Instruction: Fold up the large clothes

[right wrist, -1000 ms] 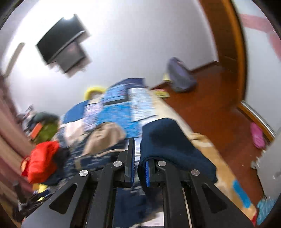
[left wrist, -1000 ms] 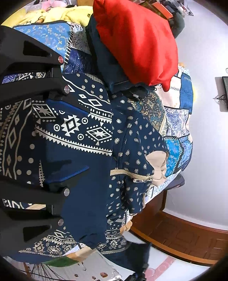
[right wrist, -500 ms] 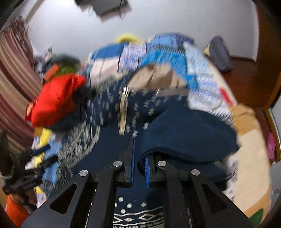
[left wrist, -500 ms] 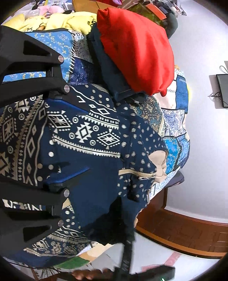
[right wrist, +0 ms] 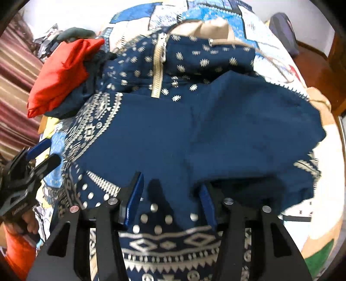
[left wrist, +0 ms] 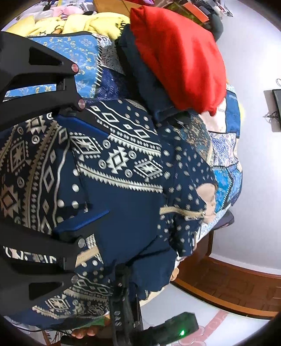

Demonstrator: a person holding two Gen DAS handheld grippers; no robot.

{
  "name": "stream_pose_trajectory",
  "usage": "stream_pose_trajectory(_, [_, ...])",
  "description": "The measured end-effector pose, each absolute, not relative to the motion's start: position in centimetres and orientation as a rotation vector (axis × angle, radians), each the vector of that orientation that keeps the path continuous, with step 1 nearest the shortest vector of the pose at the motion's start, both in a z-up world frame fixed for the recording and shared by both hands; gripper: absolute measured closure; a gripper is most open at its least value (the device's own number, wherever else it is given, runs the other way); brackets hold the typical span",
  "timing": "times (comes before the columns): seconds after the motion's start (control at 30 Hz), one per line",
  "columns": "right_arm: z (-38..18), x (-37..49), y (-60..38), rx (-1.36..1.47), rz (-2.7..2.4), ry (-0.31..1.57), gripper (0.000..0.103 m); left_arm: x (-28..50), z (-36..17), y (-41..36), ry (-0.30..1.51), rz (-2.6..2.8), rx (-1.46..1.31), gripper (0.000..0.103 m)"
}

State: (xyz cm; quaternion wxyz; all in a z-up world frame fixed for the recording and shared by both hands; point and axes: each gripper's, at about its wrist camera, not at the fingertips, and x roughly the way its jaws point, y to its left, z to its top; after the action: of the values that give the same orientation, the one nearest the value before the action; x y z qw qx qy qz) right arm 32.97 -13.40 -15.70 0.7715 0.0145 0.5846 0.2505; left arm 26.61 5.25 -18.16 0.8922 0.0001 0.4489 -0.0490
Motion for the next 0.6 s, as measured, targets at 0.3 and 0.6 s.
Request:
stream_pose_trajectory(0.3, [-12.5,31.1,-20.8,-0.052,0.332,1.057,0.056,28.9,-14.5,-0.9,0.854,-0.186,0.099,0.027])
stream_pose_trajectory(0.6, [-11.1,30.4,-28.6,-0.055,0.092,0.941,0.056,33.4,-14.7,-11.5,0.880,-0.374,0.205,0.027])
